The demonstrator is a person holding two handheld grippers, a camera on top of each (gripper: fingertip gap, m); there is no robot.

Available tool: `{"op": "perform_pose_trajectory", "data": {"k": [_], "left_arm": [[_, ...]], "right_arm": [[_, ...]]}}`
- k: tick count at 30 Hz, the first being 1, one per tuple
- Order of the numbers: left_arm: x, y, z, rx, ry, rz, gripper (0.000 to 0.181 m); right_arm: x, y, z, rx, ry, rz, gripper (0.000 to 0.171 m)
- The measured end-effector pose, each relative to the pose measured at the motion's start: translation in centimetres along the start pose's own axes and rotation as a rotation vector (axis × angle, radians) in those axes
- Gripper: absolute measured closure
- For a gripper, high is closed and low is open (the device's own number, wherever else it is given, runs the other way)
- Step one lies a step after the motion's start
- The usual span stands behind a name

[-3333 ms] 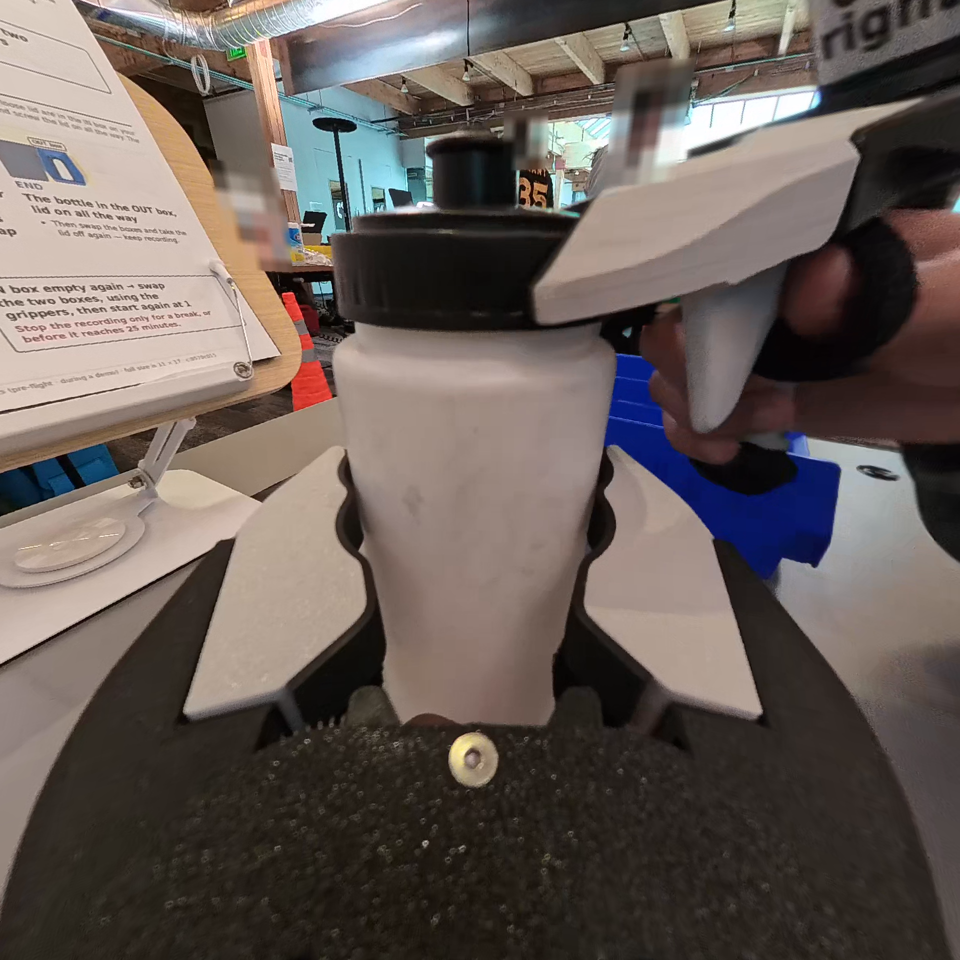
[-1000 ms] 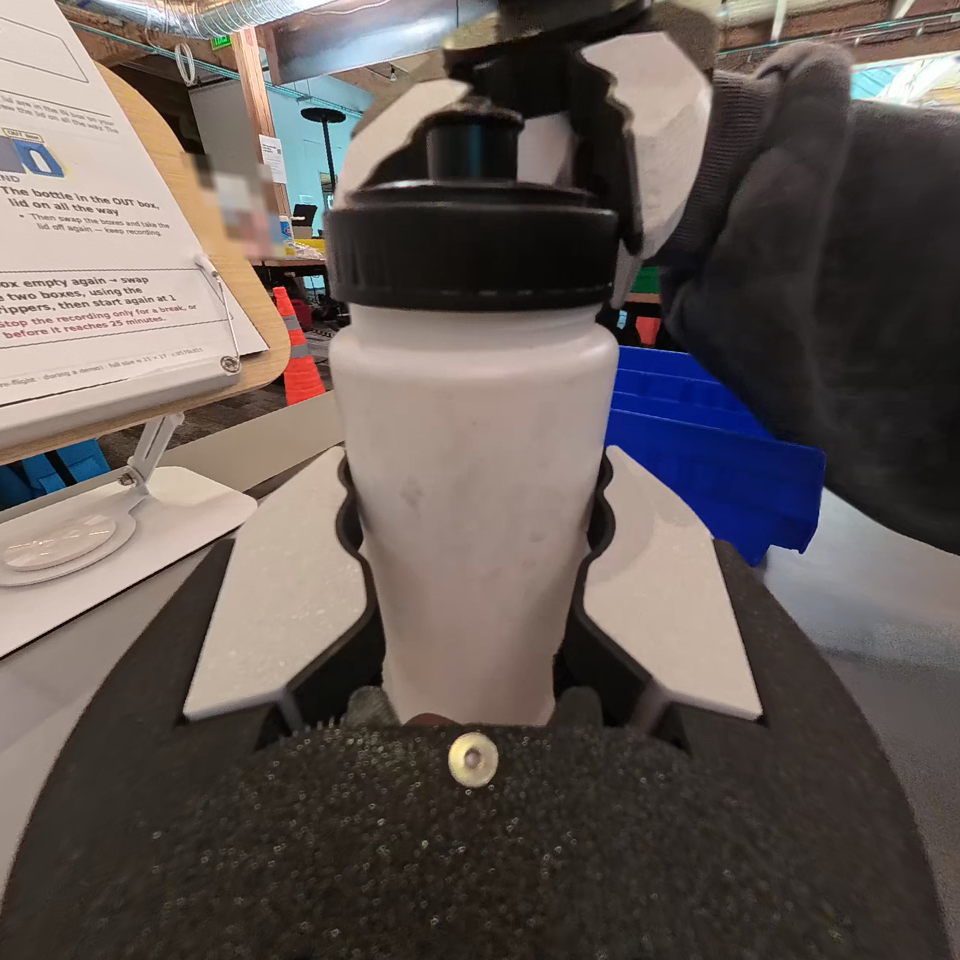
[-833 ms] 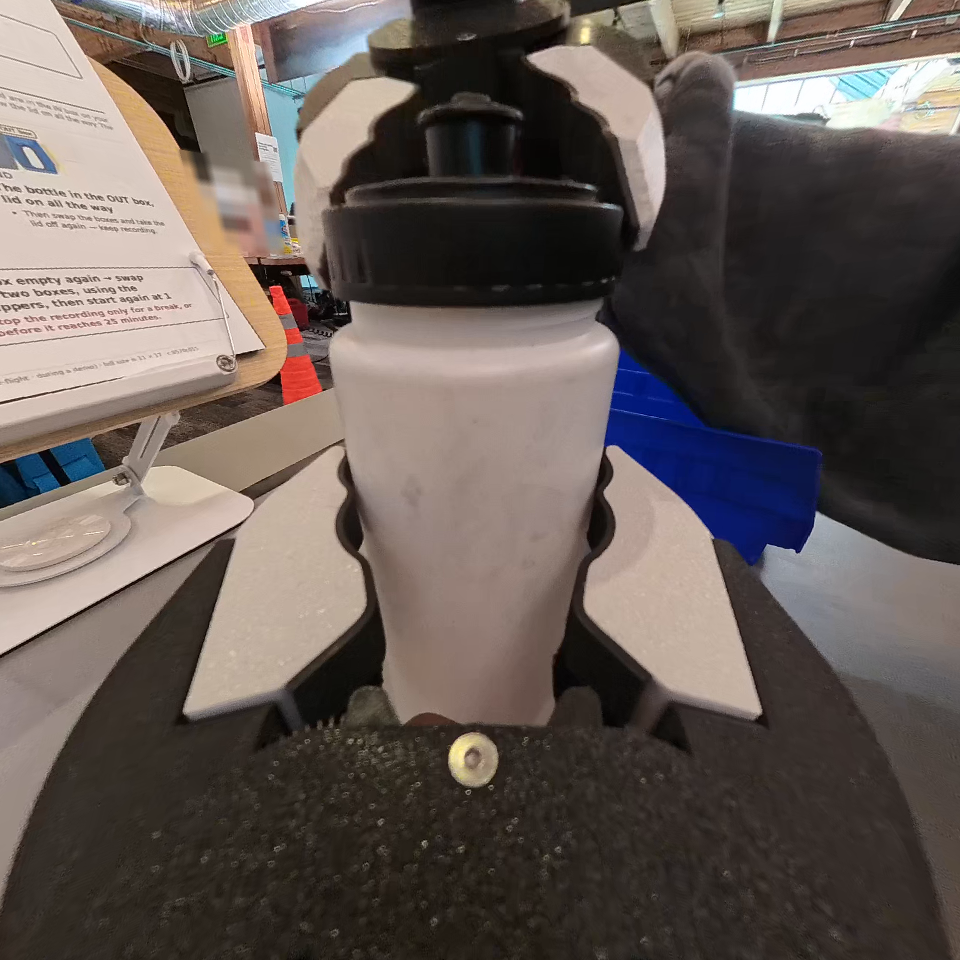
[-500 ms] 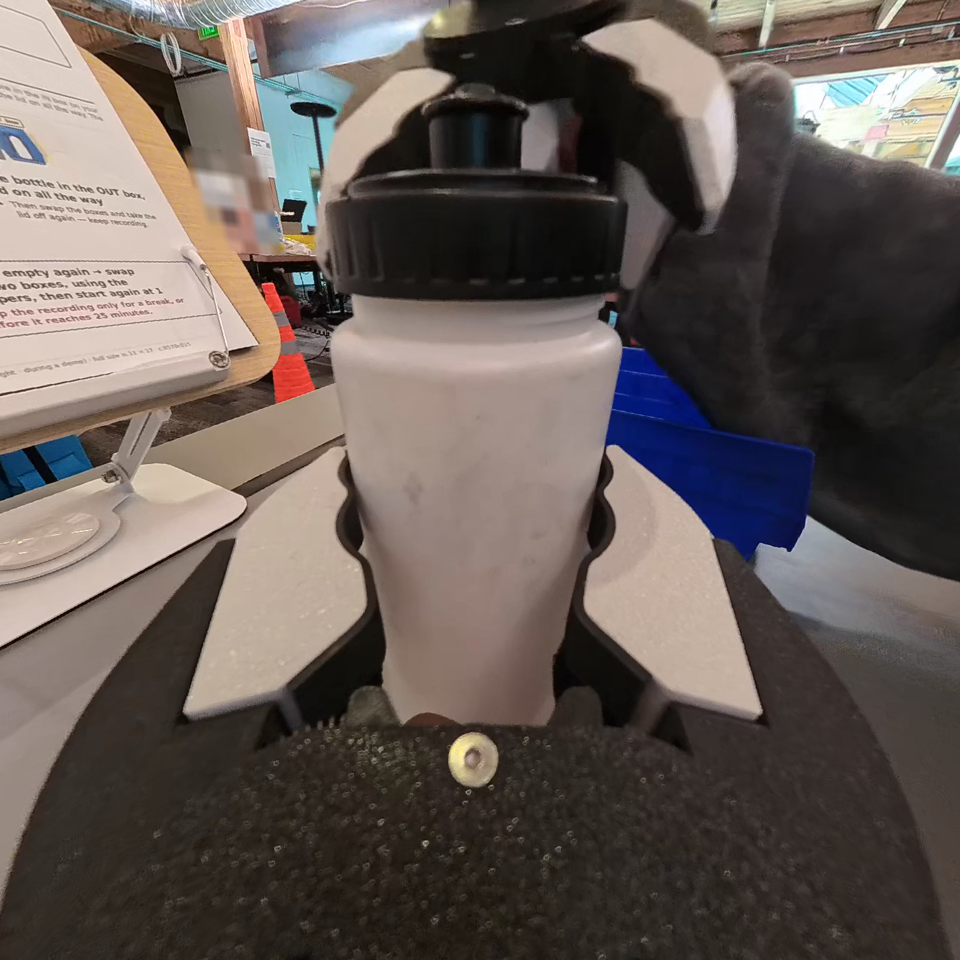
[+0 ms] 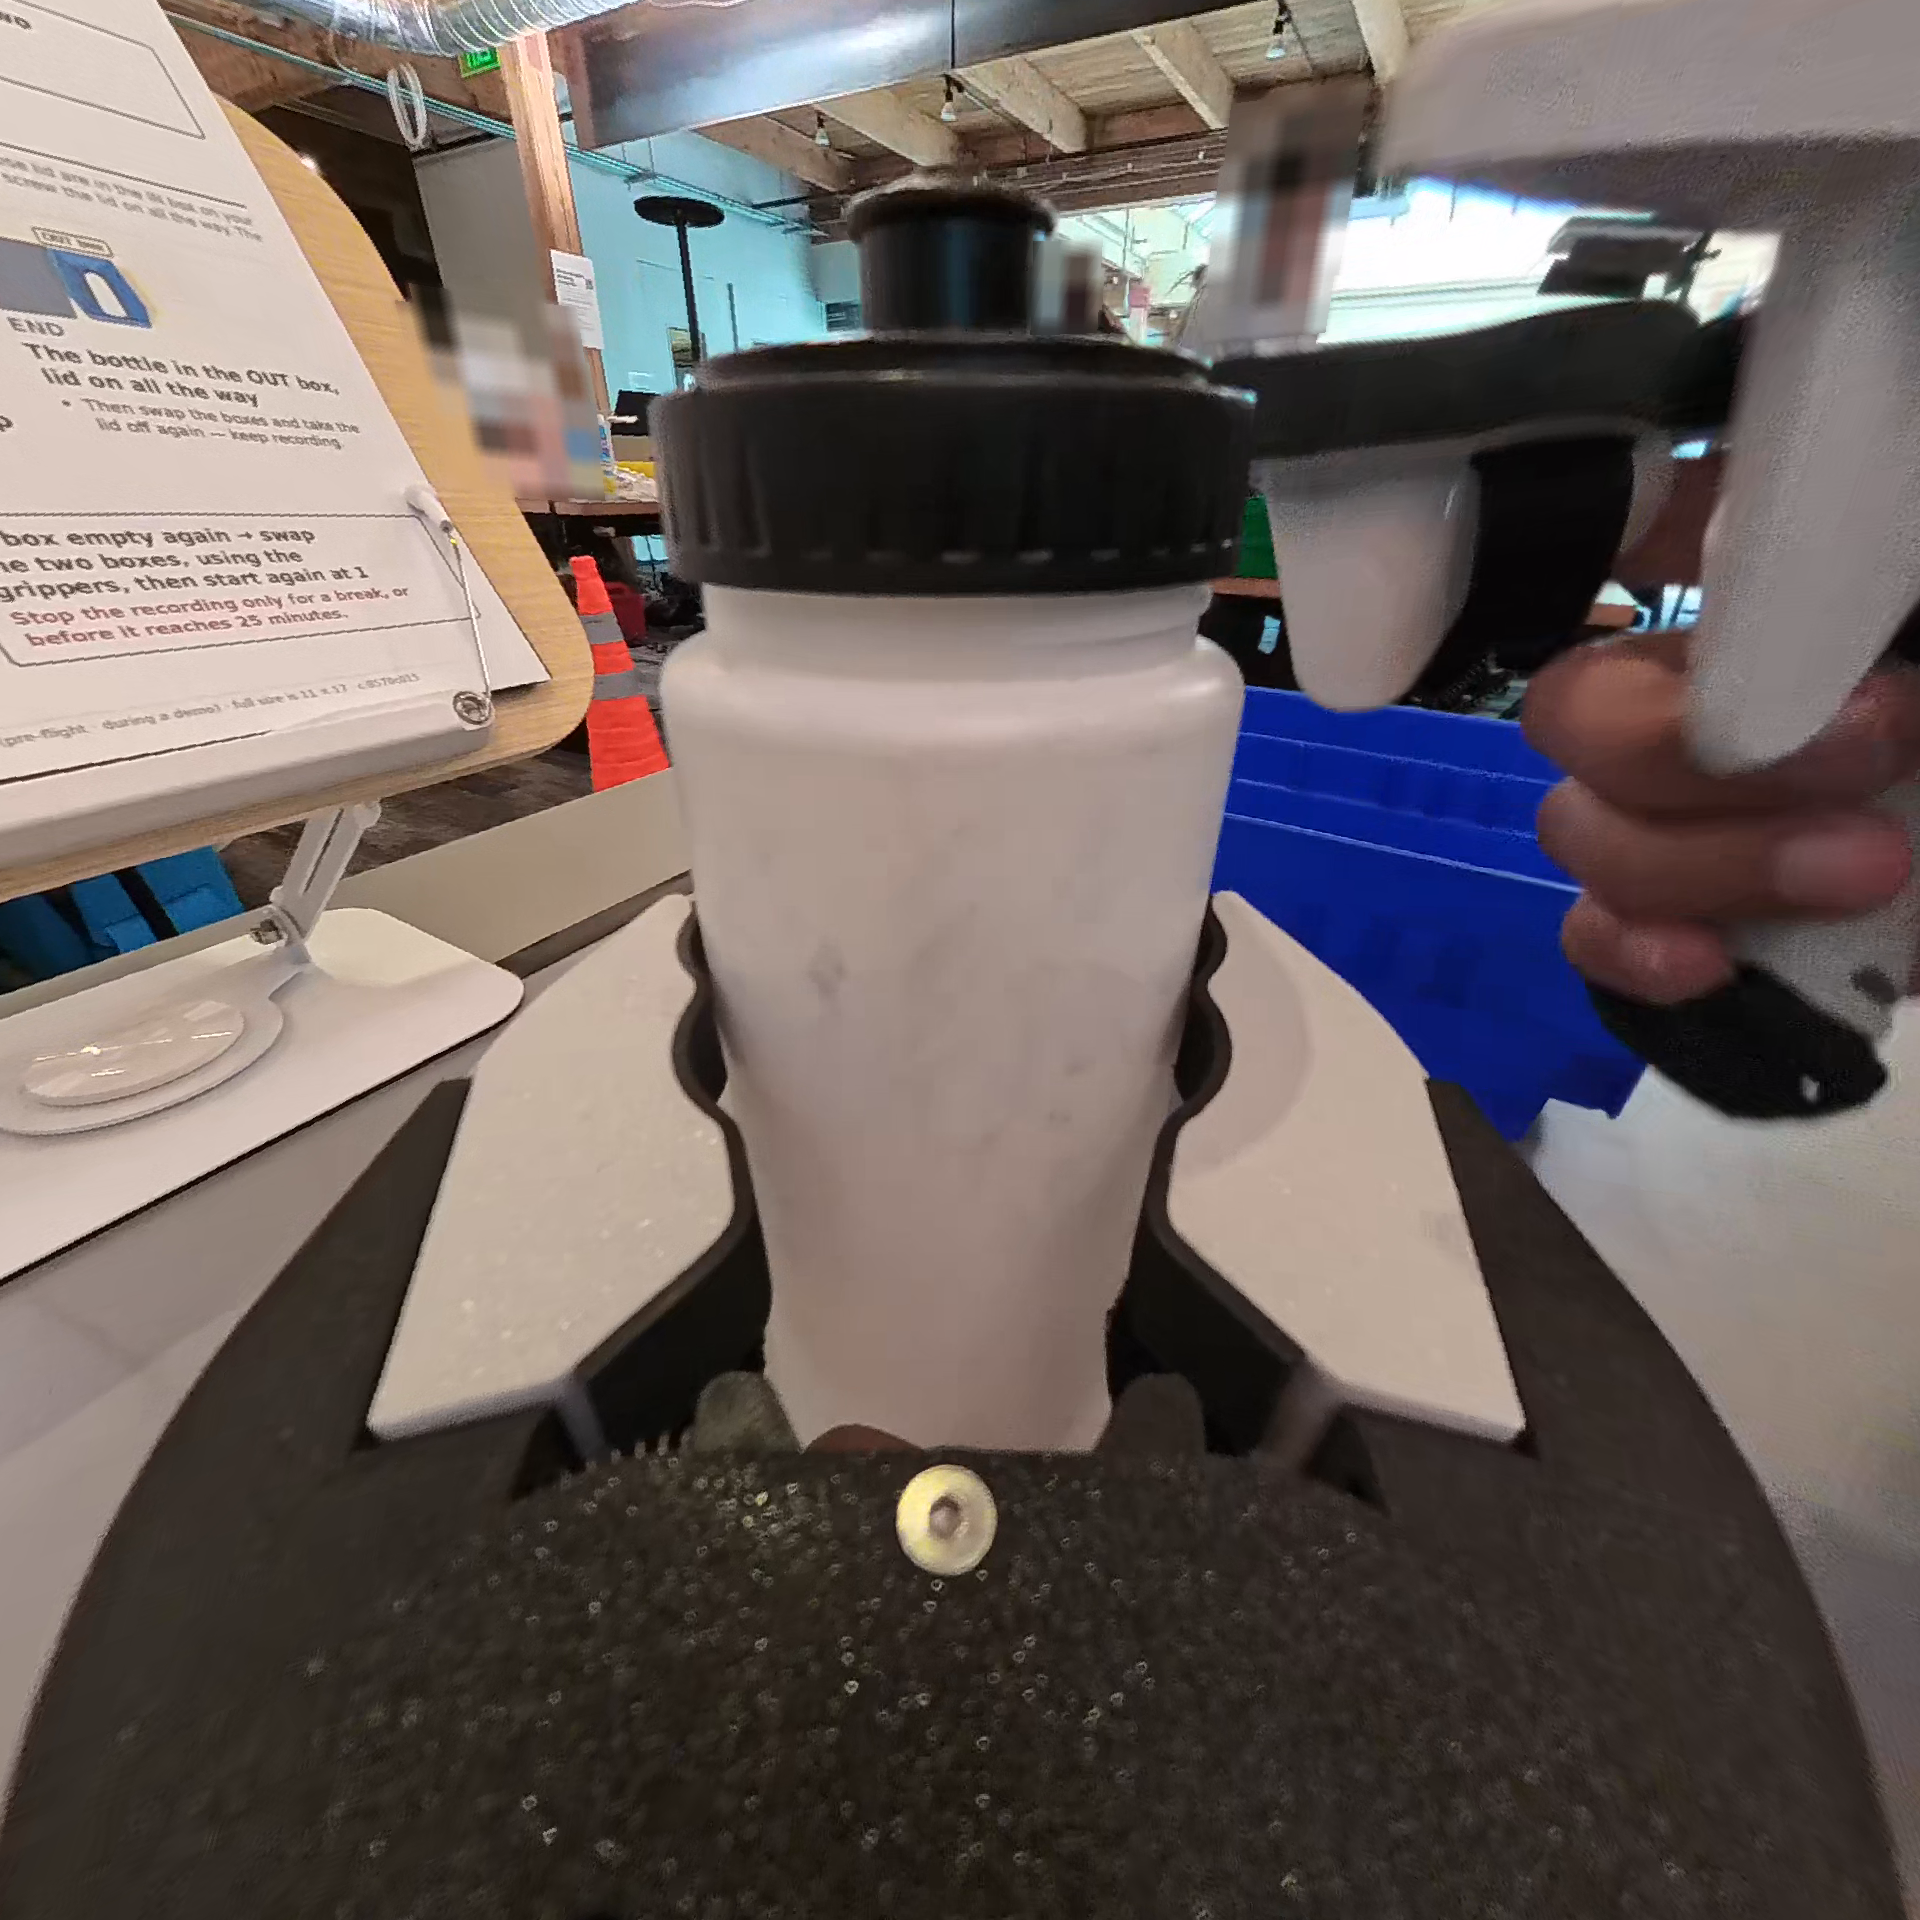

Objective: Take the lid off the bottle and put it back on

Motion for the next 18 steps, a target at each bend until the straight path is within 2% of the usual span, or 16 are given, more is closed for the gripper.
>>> {"op": "perform_pose_trajectory", "data": {"k": [2,6,8,9,13,18], "left_arm": [[0.0,0.1,0.0,-0.001,0.003,0.005,0.095],[0.1,0.1,0.0,0.002,0.006,0.011,0.095],[0.1,0.1,0.0,0.006,0.008,0.013,0.095],[0.1,0.1,0.1,0.009,0.009,0.015,0.095],[0.1,0.1,0.2,0.003,0.013,0.013,0.095],[0.0,0.1,0.2,-0.006,0.012,0.011,0.095]], "right_arm": [[-1.0,0.8,0.9,-0.104,0.009,-0.048,0.073],[-2.1,3.4,2.6,-0.144,-0.019,-0.006,0.076],[-2.0,4.0,2.6,-0.195,-0.078,0.012,0.096],[-1.8,4.1,2.3,-0.199,-0.109,0.031,0.098],[-1.3,3.9,1.3,-0.071,-0.133,0.095,0.098],[-0.1,4.0,-1.1,0.222,-0.214,0.190,0.098]]}}
Point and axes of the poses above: each gripper's, where its closed fingertips meet, y out along the fingers, x out of its top, z = x × y across the jaws, the point moved 10 cm from there along -y, back along the fingers, and after that the axes turned 6 degrees about x, right-handed, at the moved point
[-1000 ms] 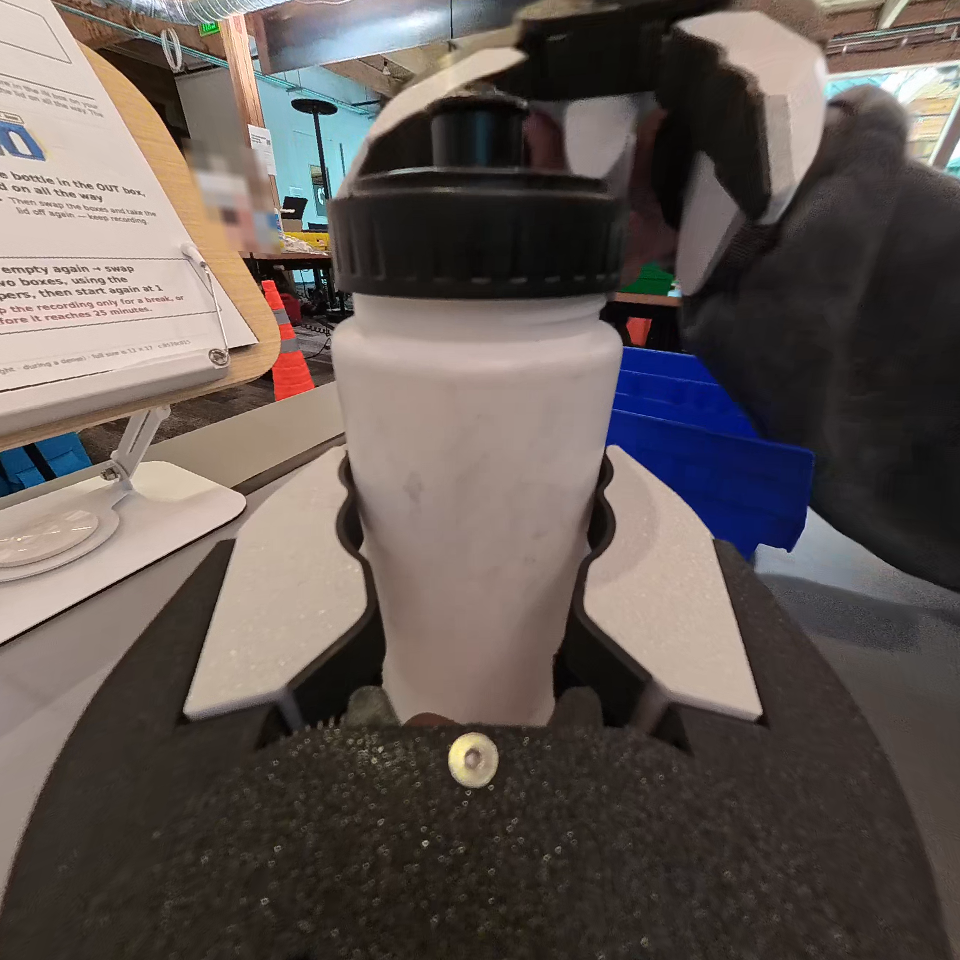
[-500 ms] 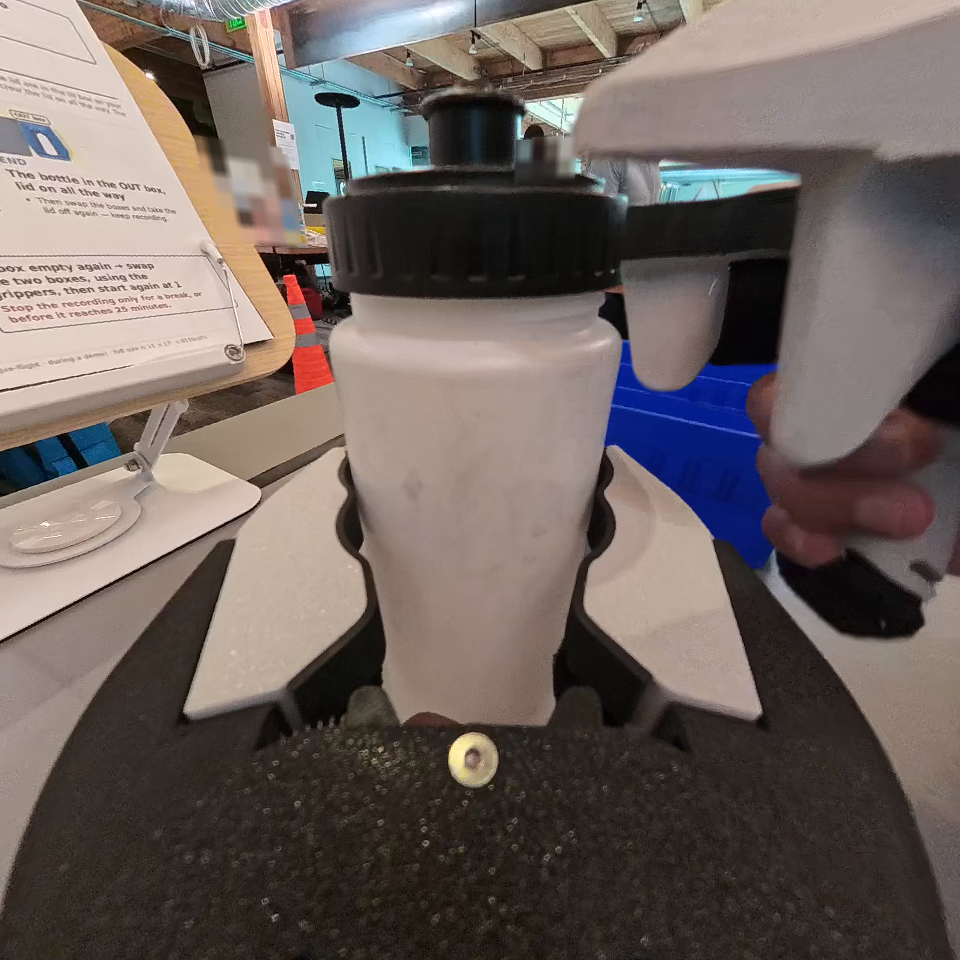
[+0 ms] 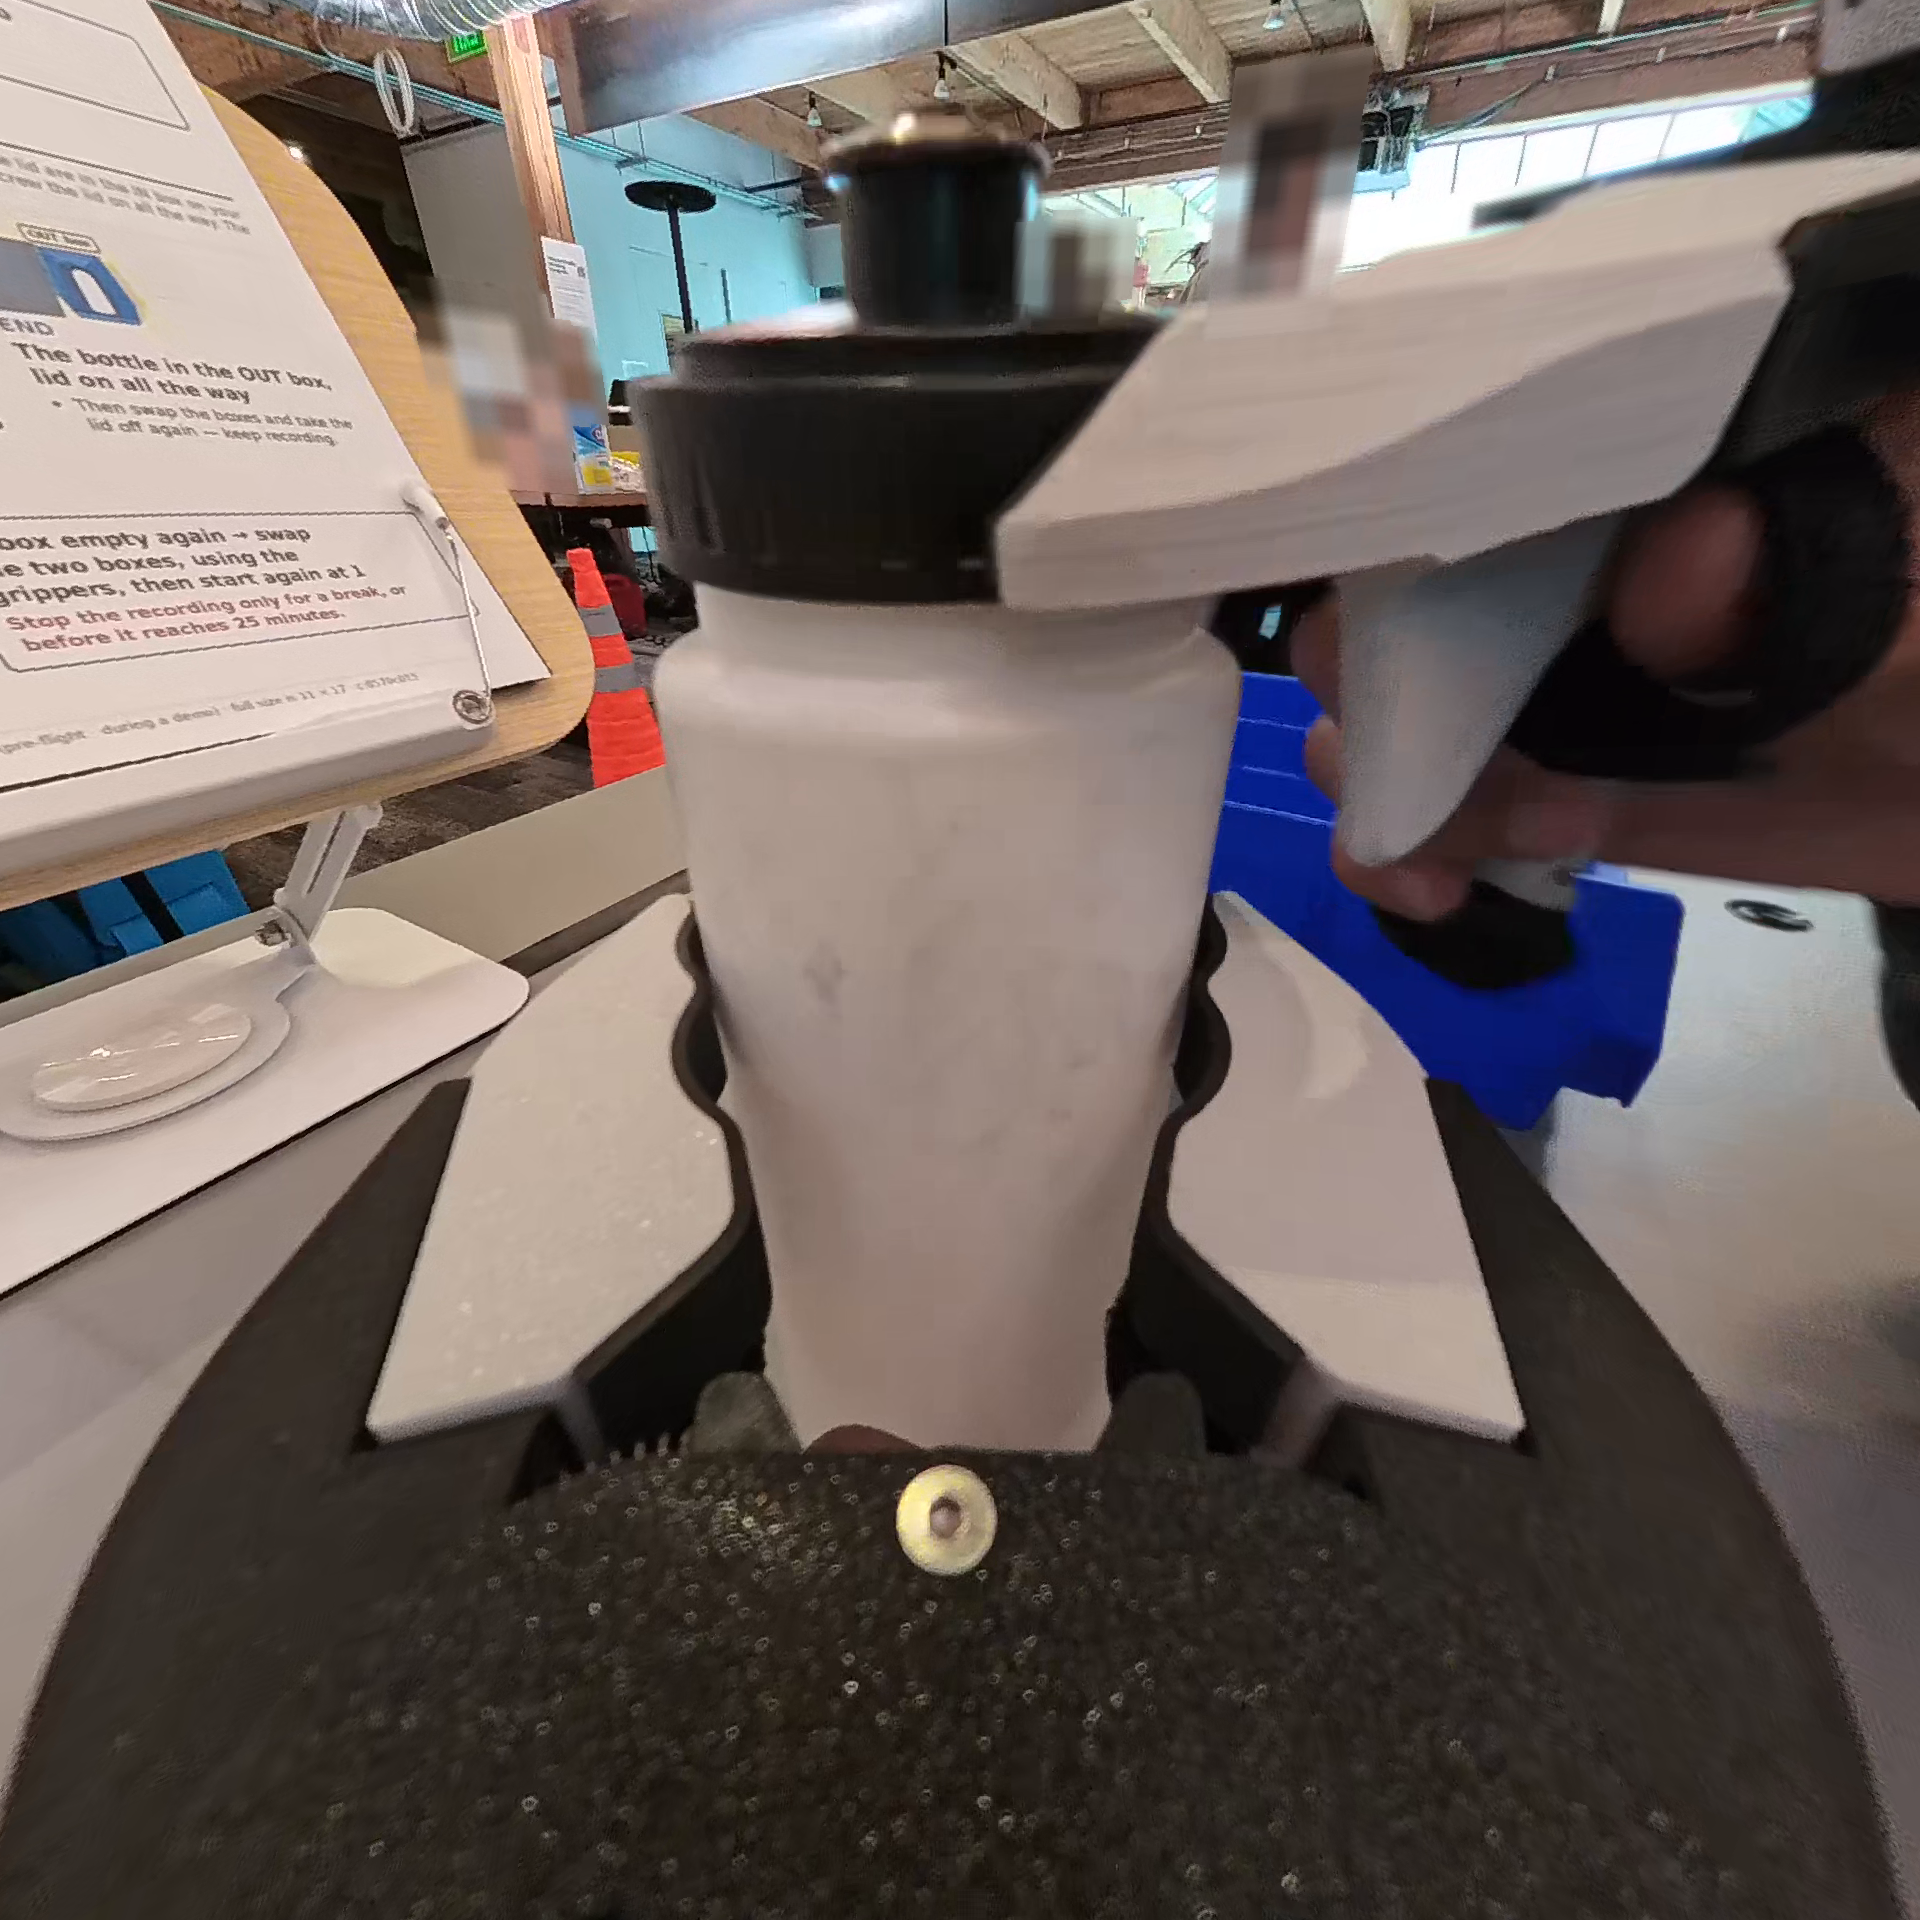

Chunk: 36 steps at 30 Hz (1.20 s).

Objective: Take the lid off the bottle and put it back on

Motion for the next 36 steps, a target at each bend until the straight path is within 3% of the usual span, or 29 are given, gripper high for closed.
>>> {"op": "perform_pose_trajectory", "data": {"k": [4,7,10,15,18,24,29,36], "left_arm": [[0.0,0.0,0.1,-0.013,-0.001,-0.003,0.095],[-0.1,0.0,0.0,-0.017,-0.002,-0.006,0.095],[-0.1,0.0,0.0,-0.020,-0.003,-0.008,0.095],[-0.1,0.0,0.1,-0.027,-0.010,-0.008,0.095],[-0.1,0.0,0.1,-0.029,-0.016,-0.007,0.095],[-0.2,0.0,0.1,-0.031,-0.019,-0.003,0.095],[-0.1,0.0,0.0,-0.029,-0.018,0.001,0.095],[-0.1,0.0,0.0,-0.029,-0.009,0.010,0.095]], "right_arm": [[1.4,0.1,-1.6,0.212,-0.212,0.093,0.098],[2.1,0.6,-3.3,0.444,-0.171,0.159,0.098],[3.0,0.8,-5.0,0.679,-0.151,0.120,0.098],[5.7,-0.2,-7.0,0.781,-0.119,0.074,0.098],[7.4,-3.4,-5.6,0.696,-0.177,-0.005,0.098],[7.4,-12.5,0.4,0.246,-0.381,-0.231,0.098],[1.0,-18.4,3.1,-0.166,-0.286,-0.286,0.097],[-10.1,-24.4,8.0,-0.389,0.039,-0.506,0.098]]}}
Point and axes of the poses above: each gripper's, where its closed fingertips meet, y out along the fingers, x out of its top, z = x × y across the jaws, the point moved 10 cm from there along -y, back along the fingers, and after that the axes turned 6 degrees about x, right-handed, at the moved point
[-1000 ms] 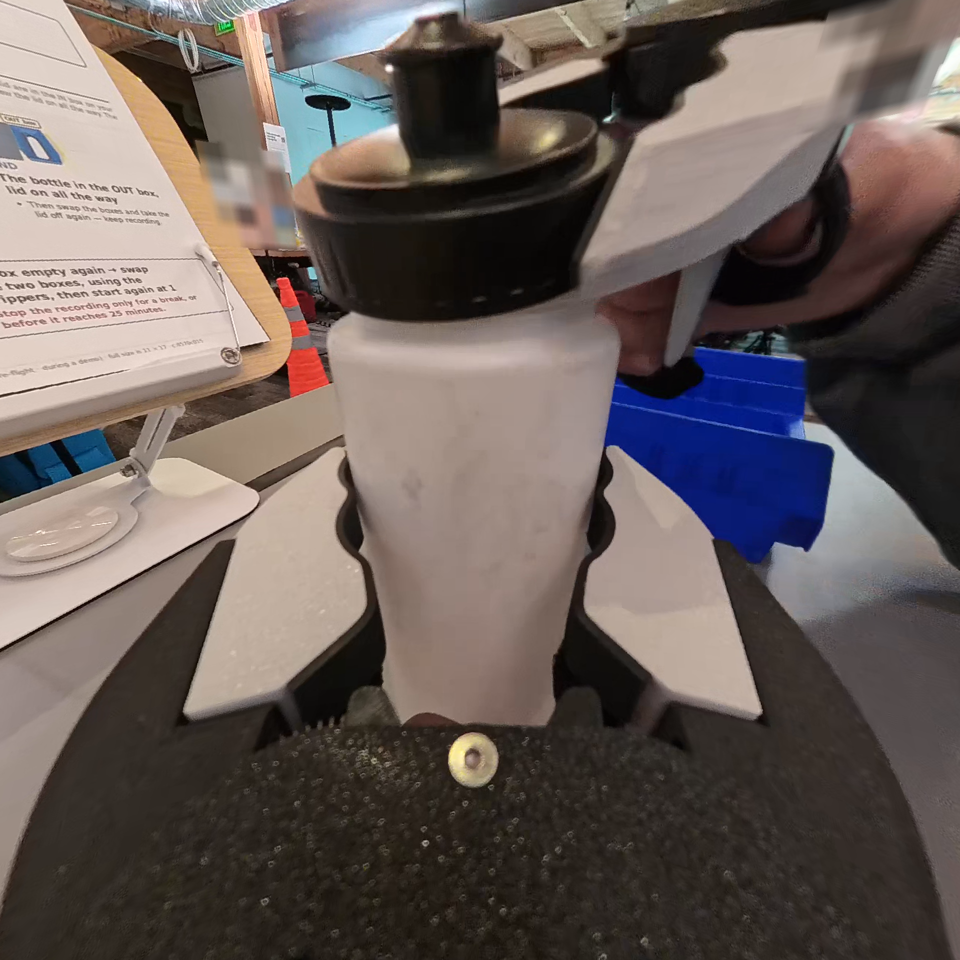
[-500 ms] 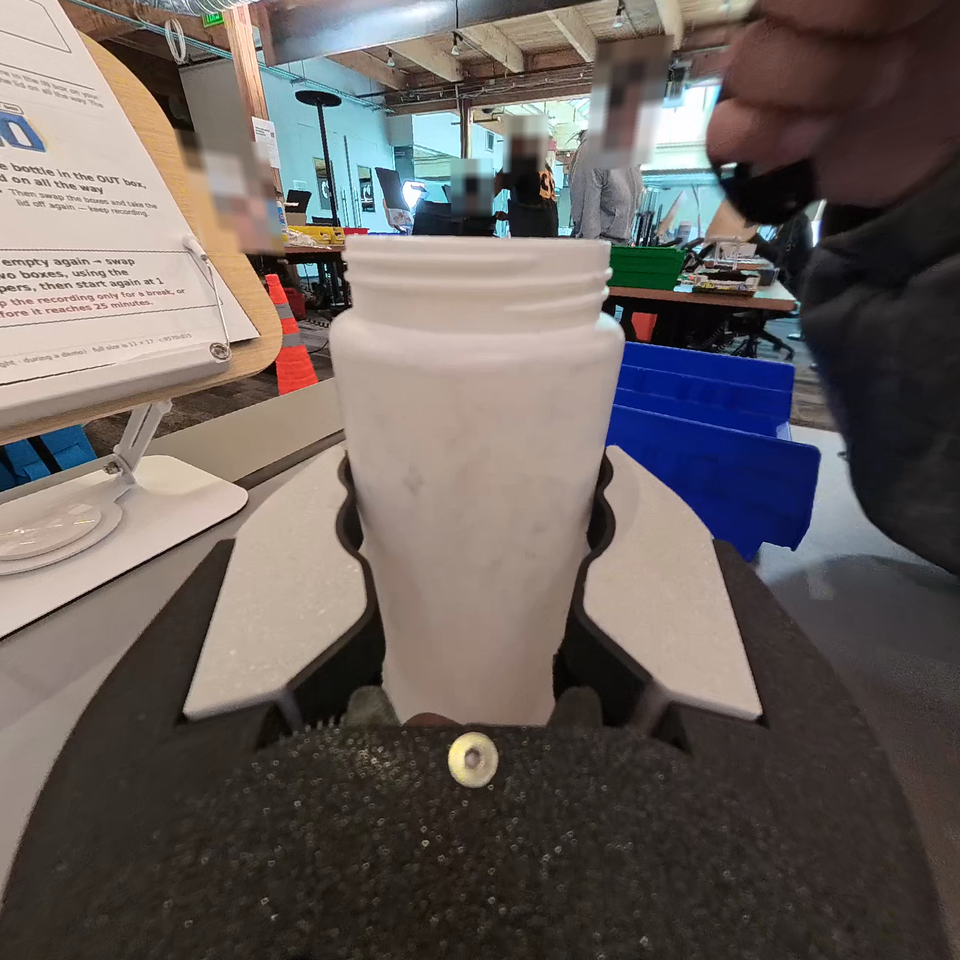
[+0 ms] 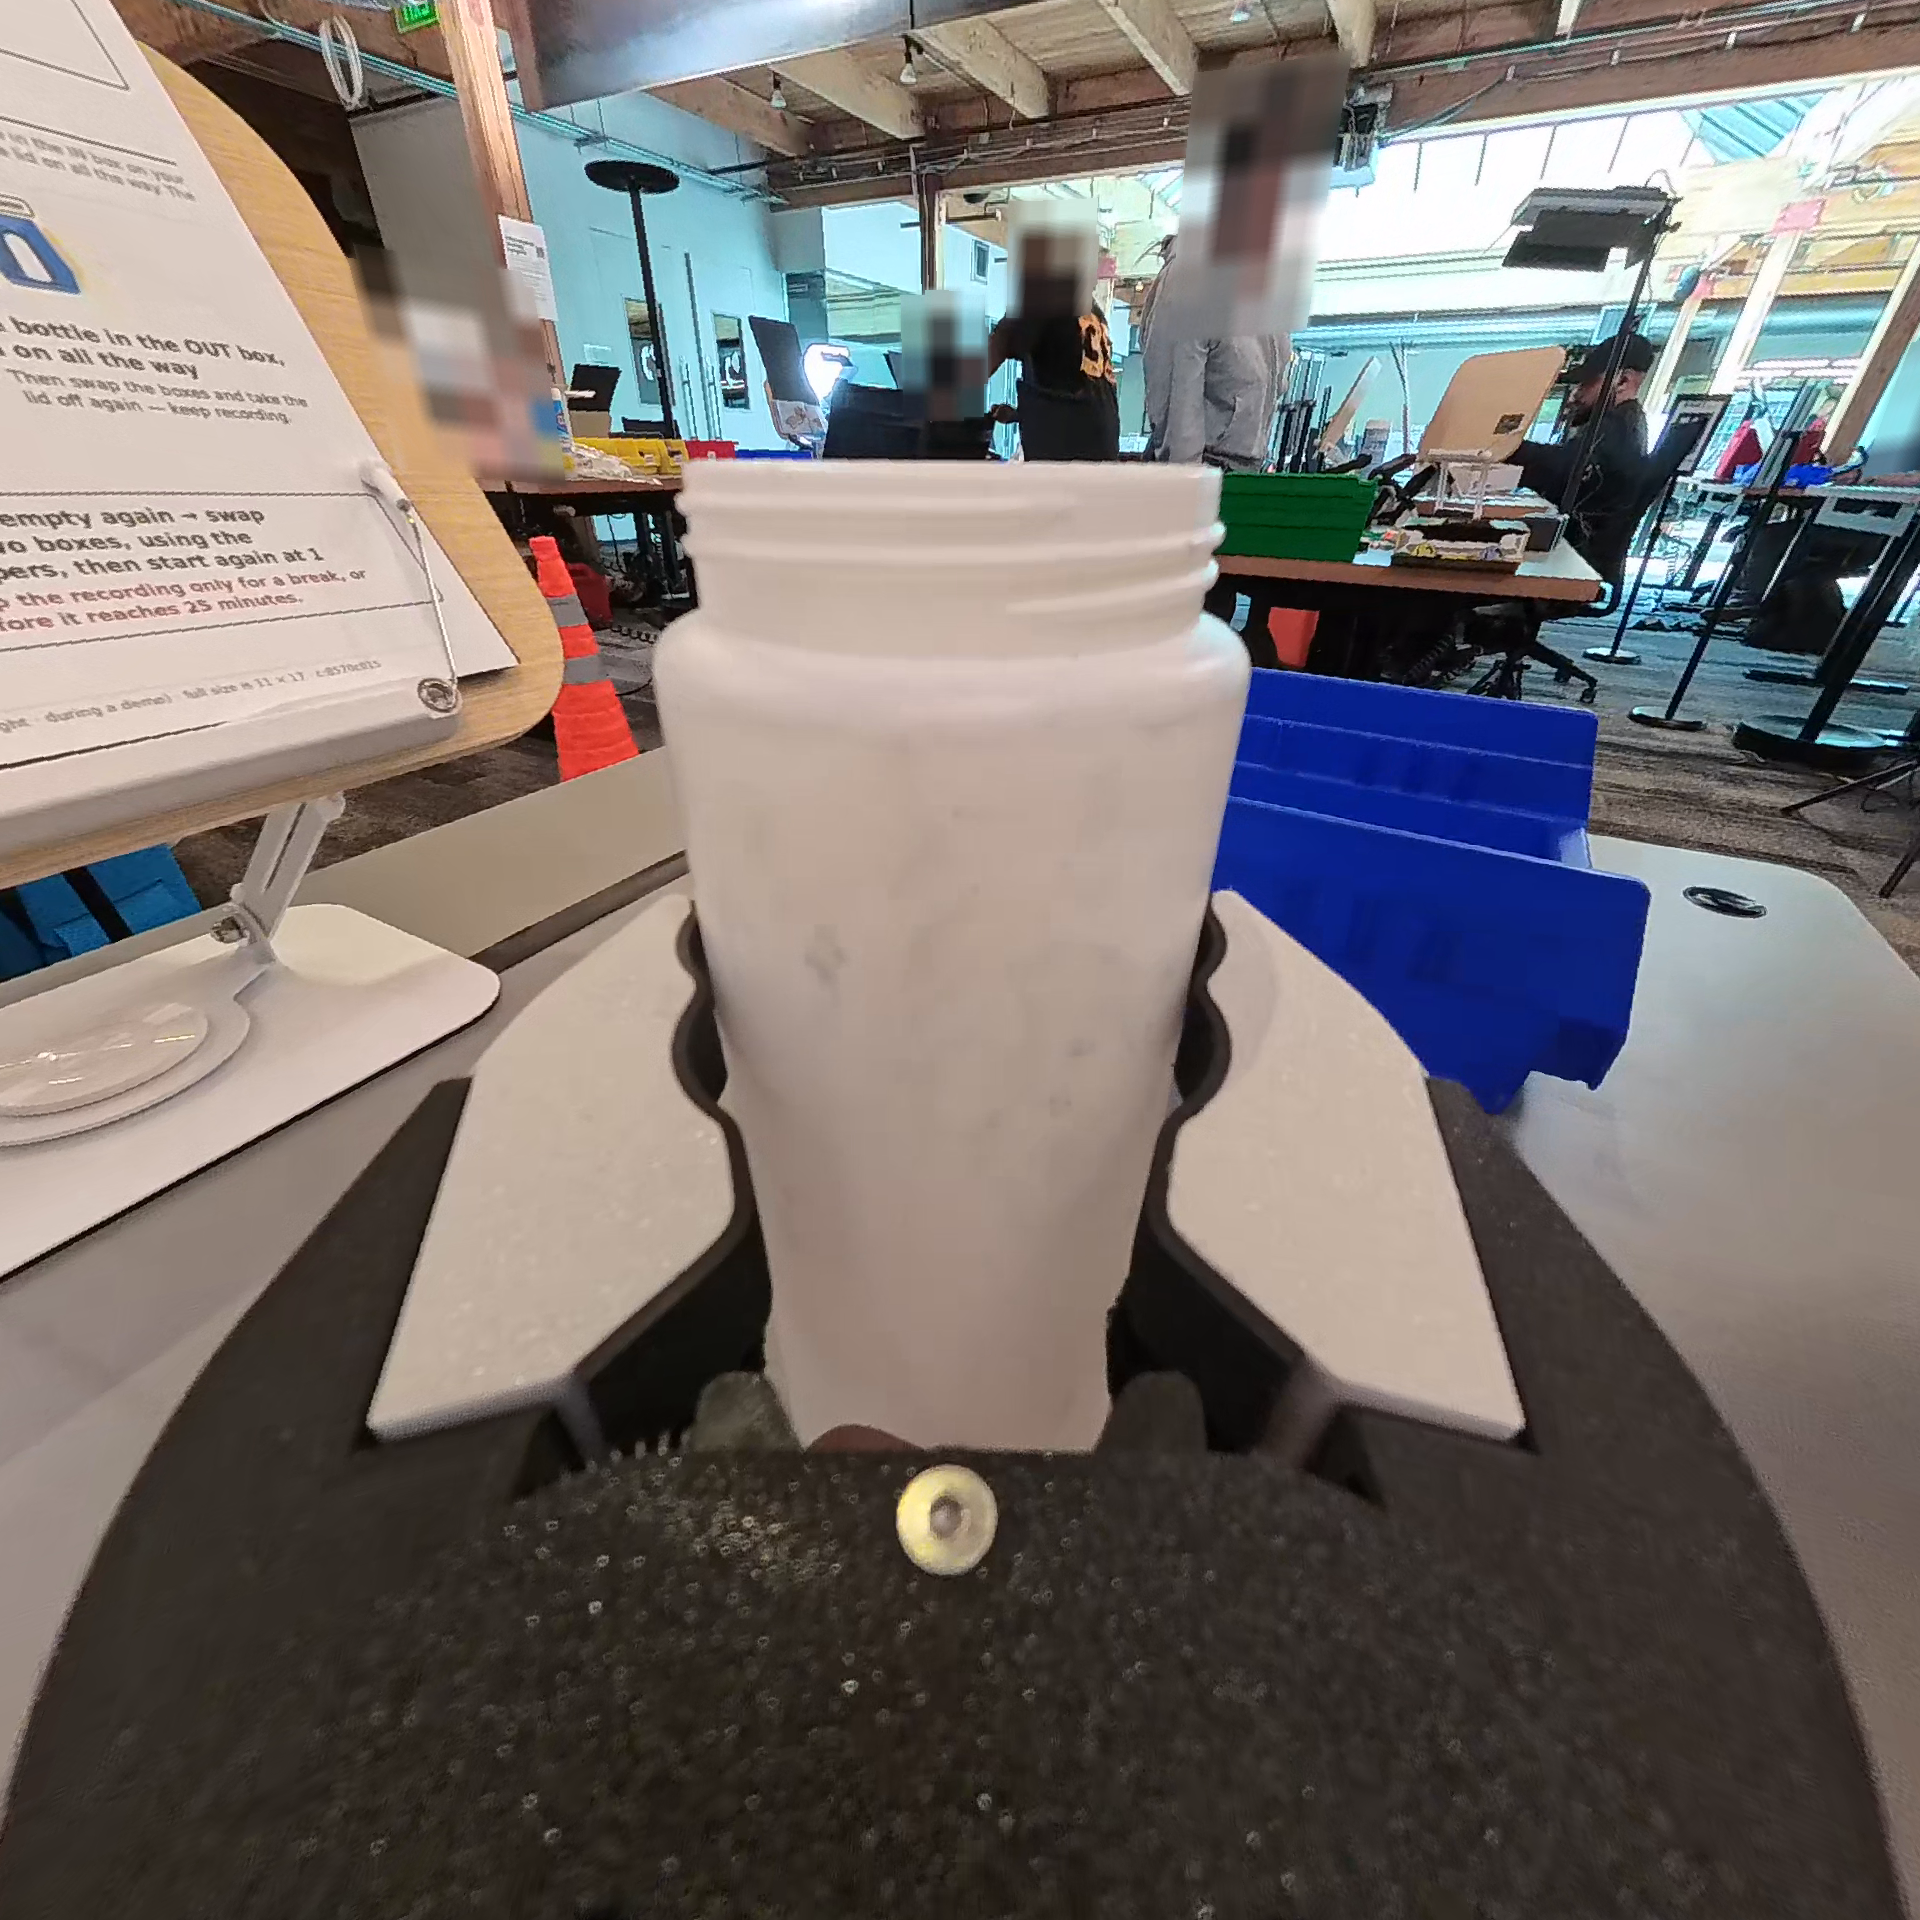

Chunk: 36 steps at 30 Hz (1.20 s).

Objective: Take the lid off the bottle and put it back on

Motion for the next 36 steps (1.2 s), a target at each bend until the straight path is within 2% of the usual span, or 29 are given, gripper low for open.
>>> {"op": "perform_pose_trajectory", "data": {"k": [2,6,9,13,15,17,19,22,24,26,31,33,36], "left_arm": [[0.0,0.0,0.0,0.000,0.001,0.001,0.095],[0.0,0.0,-0.1,0.004,0.000,0.002,0.095],[-0.1,0.0,-0.1,0.005,-0.002,0.002,0.095],[-0.1,0.0,-0.1,0.002,-0.002,0.005,0.095],[-0.1,0.0,-0.1,-0.001,-0.002,0.006,0.095],[-0.1,0.1,-0.1,-0.002,-0.003,0.007,0.095],[-0.1,0.0,-0.1,-0.002,-0.002,0.008,0.095],[-0.1,0.0,-0.1,-0.001,-0.001,0.009,0.095],[-0.1,0.0,-0.1,-0.001,0.000,0.009,0.095],[-0.1,0.0,-0.1,-0.001,0.001,0.010,0.095],[-0.1,0.1,-0.1,-0.006,0.001,0.011,0.095],[-0.1,0.1,-0.1,-0.007,0.001,0.011,0.095],[-0.2,0.1,-0.1,-0.009,0.001,0.012,0.095]], "right_arm": [[-1.1,-1.1,0.0,-0.035,-0.004,0.044,0.098],[-1.6,-0.8,-0.9,-0.055,-0.051,0.093,0.098],[-2.7,-0.6,-1.9,-0.088,0.010,0.143,0.098],[-2.9,-0.6,-3.2,-0.193,-0.027,0.218,0.098],[-2.4,0.1,-4.8,-0.260,-0.106,0.334,0.098],[-1.9,1.5,-7.2,-0.279,-0.132,0.575,0.098],[-1.5,3.1,-9.8,-0.275,-0.042,0.829,0.098],[-1.9,6.0,-12.9,-0.220,0.067,1.083,0.098],[-2.7,7.8,-14.1,-0.202,0.060,1.271,0.098],[-3.7,9.2,-15.6,-0.208,0.010,1.359,0.098],[-6.8,11.1,-17.7,-0.142,0.075,1.449,0.097],[-7.9,10.9,-17.9,-0.158,0.037,1.532,0.097],[-8.4,9.7,-17.9,-0.208,0.091,1.662,0.098]]}}
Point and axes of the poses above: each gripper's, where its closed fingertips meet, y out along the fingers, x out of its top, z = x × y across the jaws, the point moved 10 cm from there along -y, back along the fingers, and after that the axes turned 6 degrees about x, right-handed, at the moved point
